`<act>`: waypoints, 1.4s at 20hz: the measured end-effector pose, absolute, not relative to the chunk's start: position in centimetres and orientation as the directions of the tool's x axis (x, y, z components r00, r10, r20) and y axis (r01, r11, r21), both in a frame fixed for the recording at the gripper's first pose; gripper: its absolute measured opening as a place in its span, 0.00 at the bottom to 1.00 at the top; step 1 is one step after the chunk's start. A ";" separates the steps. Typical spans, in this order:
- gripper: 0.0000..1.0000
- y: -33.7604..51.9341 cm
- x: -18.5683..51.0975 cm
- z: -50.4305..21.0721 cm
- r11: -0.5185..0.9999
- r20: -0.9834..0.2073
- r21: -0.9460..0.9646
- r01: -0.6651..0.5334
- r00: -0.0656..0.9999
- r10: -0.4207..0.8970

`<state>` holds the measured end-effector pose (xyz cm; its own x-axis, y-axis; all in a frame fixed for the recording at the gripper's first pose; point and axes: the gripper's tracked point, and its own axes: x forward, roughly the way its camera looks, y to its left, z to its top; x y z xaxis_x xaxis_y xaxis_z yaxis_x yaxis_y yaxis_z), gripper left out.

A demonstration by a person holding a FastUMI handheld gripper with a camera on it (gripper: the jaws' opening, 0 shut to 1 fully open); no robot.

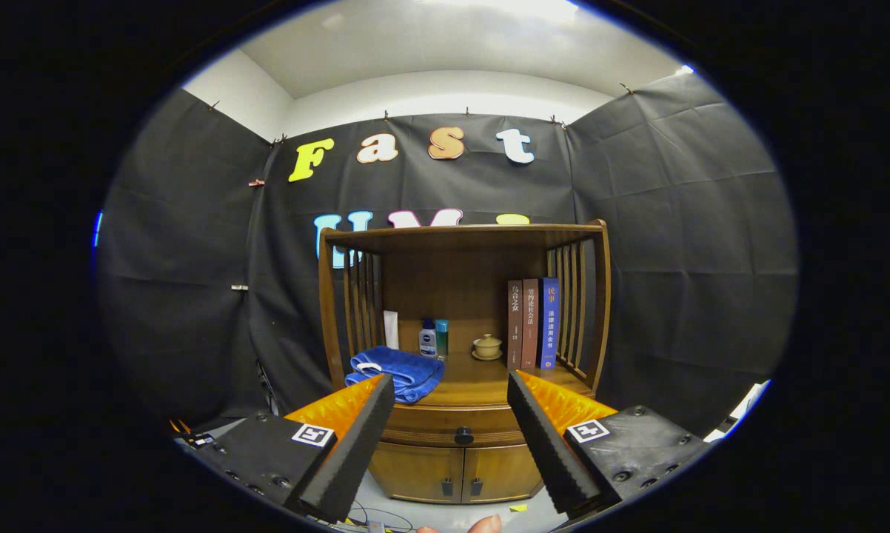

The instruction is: Pull open the drawer, take out the items inside it, and place them on the countertop above the cabinet.

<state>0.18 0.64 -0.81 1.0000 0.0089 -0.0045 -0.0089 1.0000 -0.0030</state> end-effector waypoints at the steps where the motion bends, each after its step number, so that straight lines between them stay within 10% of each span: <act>1: 0.98 0.6 0.3 -0.9 1.000 -0.003 -0.005 -0.009 1.000 0.009; 28: 0.99 -3.3 22.0 -26.7 1.000 -0.246 0.002 -0.017 0.969 0.017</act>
<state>21.98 -3.26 -26.75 0.9692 0.0167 -0.2455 -0.0168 0.9999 0.0019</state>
